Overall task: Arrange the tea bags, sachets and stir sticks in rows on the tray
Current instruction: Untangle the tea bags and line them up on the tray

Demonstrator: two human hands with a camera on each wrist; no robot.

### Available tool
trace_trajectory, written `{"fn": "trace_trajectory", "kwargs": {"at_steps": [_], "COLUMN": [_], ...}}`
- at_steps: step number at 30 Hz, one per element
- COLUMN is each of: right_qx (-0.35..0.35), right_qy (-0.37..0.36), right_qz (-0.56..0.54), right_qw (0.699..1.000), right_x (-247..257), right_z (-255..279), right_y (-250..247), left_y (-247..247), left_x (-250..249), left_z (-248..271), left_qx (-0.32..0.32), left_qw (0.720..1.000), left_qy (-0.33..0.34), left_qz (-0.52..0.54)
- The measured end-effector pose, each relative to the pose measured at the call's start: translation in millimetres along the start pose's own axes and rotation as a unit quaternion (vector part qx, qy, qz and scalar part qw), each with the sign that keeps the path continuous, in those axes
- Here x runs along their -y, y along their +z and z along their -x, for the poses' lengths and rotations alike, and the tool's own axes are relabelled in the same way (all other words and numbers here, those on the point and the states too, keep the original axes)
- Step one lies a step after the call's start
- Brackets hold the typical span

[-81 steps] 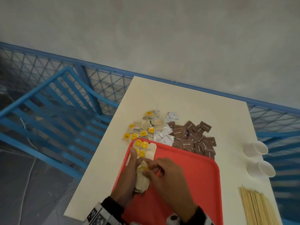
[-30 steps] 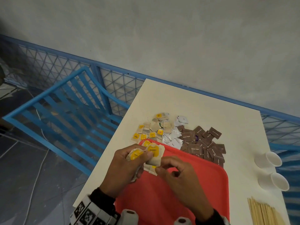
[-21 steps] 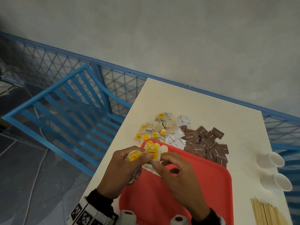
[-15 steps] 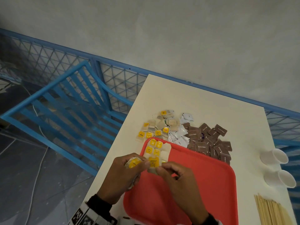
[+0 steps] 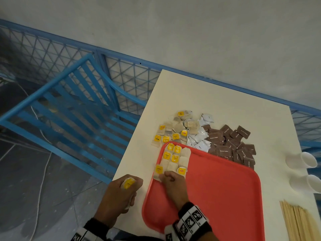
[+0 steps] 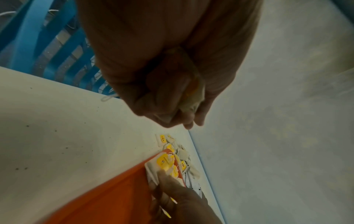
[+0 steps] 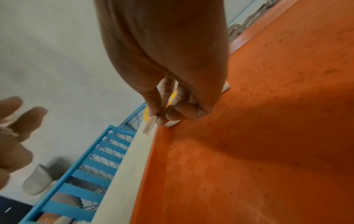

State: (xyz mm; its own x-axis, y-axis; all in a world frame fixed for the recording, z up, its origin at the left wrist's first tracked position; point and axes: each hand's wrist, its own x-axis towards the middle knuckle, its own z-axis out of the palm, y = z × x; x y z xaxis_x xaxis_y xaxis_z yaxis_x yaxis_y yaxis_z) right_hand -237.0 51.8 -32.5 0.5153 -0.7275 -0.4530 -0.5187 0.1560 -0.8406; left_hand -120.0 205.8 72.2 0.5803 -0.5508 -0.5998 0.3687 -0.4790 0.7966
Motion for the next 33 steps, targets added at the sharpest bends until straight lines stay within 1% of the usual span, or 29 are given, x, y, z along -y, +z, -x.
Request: {"fn": "trace_trajectory", "kwargs": {"at_steps": [2,7,9,11,13,15,16,18,20,22,23,25,26,28,31,33], "right_qx": [-0.024,-0.067,-0.096,-0.109,-0.081,-0.053,-0.049,-0.039,-0.011,0.037,0.057,0.068,0.059,0.026,-0.007,-0.011], "right_qy": [0.03,0.061,0.06,0.031,-0.003,-0.023,-0.034,-0.064,-0.112,-0.163,-0.179,-0.187,-0.187,-0.187,-0.179,-0.169], "right_qz": [0.008,0.071,0.084,0.091,0.122,0.155,0.154,0.113,0.063,0.039,0.049,0.102,0.117,0.105,0.055,0.015], "right_qw": [0.999,0.993,0.99,0.989,0.989,0.986,0.986,0.991,0.992,0.985,0.981,0.975,0.974,0.976,0.982,0.985], "right_x": [-5.4,-5.2,0.8,6.1,11.2,17.5,23.1,40.6,66.5,92.9,103.7,114.6,115.8,113.6,109.8,111.1], "right_z": [-4.8,-3.9,-1.6,0.5,3.5,6.9,9.4,17.9,33.5,51.8,59.4,68.6,70.7,72.2,72.4,73.1], "right_y": [3.3,5.3,5.6,5.7,5.1,1.6,-2.8,-16.7,-34.3,-49.9,-54.8,-60.7,-62.9,-69.3,-85.3,-102.0], "left_y": [-1.2,-3.3,-3.2,-2.4,-0.2,1.5,2.9,6.6,13.0,23.8,30.4,44.7,51.9,65.3,79.3,87.0], "left_x": [0.5,1.1,0.2,-2.2,-5.2,-9.1,-11.0,-15.2,-18.7,-23.5,-26.6,-33.4,-36.2,-39.4,-39.3,-39.5], "left_z": [-1.1,-4.5,-5.6,-5.5,-4.8,-5.2,-6.2,-8.7,-9.8,-8.8,-7.5,-3.8,-1.7,2.4,6.2,7.6], "left_qx": [0.004,0.011,0.018,0.034,0.044,0.064,0.078,0.11,0.136,0.149,0.149,0.143,0.14,0.138,0.125,0.124], "left_qw": [1.0,1.0,1.0,0.999,0.996,0.99,0.985,0.974,0.967,0.97,0.974,0.984,0.986,0.985,0.982,0.98], "left_qy": [0.003,0.006,0.006,0.007,-0.004,-0.033,-0.046,-0.061,-0.062,-0.043,-0.029,0.008,0.027,0.067,0.12,0.134], "left_qz": [-0.004,-0.002,0.008,0.039,0.079,0.124,0.147,0.191,0.205,0.187,0.168,0.111,0.089,0.083,0.071,0.079]}}
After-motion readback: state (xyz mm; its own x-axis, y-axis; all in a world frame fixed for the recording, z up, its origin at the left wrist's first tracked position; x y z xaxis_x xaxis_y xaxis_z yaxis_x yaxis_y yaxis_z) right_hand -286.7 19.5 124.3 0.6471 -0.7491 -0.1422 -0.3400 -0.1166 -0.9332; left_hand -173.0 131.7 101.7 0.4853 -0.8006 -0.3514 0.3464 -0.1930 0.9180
